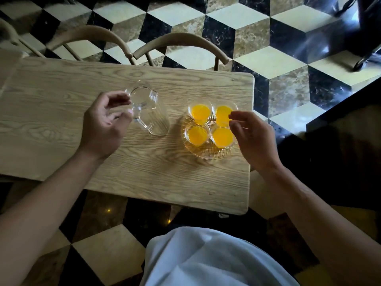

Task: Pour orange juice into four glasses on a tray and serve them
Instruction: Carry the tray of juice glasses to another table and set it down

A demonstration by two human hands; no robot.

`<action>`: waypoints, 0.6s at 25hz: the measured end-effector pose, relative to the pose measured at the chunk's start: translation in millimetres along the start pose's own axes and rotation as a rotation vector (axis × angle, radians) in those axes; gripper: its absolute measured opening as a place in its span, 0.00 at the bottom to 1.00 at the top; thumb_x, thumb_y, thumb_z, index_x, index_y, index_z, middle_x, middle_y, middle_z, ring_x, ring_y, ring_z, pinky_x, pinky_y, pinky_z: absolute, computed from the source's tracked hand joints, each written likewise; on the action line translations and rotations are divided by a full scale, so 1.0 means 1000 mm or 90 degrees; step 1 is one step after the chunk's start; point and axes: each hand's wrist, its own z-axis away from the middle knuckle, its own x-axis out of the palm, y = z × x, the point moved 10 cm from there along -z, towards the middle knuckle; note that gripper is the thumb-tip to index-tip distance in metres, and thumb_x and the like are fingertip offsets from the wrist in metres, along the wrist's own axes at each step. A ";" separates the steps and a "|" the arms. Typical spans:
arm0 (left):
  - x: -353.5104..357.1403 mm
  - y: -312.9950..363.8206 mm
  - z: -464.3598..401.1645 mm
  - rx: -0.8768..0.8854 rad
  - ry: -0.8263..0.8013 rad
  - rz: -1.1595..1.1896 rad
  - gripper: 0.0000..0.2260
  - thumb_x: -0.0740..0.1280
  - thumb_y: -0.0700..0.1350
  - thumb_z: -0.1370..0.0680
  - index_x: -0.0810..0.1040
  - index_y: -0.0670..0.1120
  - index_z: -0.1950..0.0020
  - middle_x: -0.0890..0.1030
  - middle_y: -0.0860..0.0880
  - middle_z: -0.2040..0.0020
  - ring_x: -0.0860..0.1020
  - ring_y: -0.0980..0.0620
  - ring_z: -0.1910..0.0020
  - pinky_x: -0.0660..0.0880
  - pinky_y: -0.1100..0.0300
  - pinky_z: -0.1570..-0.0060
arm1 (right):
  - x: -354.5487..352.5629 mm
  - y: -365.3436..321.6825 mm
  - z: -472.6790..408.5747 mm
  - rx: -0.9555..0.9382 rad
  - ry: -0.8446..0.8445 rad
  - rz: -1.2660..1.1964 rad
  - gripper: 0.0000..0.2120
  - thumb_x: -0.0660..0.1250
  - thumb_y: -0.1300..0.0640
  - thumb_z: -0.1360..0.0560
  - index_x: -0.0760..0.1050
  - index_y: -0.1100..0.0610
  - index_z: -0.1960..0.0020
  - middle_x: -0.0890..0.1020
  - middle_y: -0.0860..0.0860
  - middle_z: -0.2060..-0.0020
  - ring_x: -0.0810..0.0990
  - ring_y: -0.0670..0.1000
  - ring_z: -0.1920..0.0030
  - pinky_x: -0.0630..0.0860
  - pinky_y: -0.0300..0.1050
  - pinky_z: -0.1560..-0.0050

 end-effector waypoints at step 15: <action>0.134 -0.139 0.038 -0.199 -0.074 -0.093 0.13 0.69 0.34 0.18 0.82 0.51 0.43 0.86 0.49 0.48 0.86 0.51 0.46 0.81 0.66 0.44 | -0.025 0.133 -0.001 0.153 0.048 0.119 0.13 0.71 0.56 0.22 0.80 0.58 0.38 0.86 0.51 0.47 0.86 0.46 0.49 0.85 0.51 0.48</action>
